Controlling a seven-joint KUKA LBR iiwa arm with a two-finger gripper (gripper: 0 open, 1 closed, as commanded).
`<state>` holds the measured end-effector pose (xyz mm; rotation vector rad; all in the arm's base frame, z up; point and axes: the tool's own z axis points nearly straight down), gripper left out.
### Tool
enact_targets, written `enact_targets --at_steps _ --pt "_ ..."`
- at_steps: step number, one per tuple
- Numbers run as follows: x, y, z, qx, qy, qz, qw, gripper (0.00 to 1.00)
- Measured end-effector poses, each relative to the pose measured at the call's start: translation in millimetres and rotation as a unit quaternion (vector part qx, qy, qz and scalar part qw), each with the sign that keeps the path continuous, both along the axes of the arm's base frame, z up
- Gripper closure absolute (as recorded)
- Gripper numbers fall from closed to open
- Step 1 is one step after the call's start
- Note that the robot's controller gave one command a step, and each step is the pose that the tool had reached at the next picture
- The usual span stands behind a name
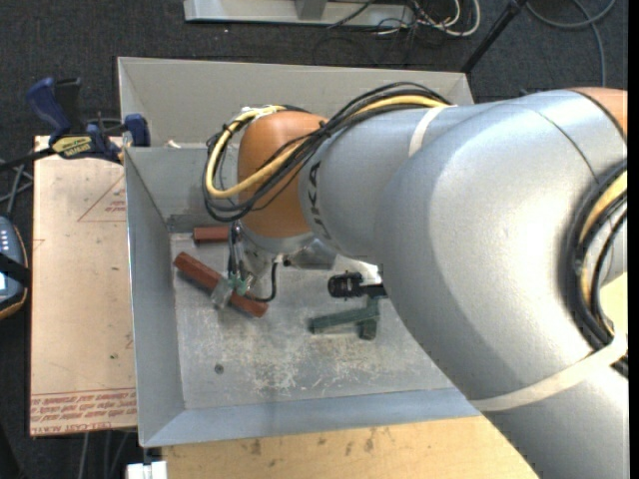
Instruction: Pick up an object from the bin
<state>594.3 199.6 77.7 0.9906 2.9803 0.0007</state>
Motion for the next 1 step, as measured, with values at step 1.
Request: enact_targets --at_steps 1 --pt "-1.8 -0.7 13.0 -0.001 0.0036 0.002 1.0000 1.00"
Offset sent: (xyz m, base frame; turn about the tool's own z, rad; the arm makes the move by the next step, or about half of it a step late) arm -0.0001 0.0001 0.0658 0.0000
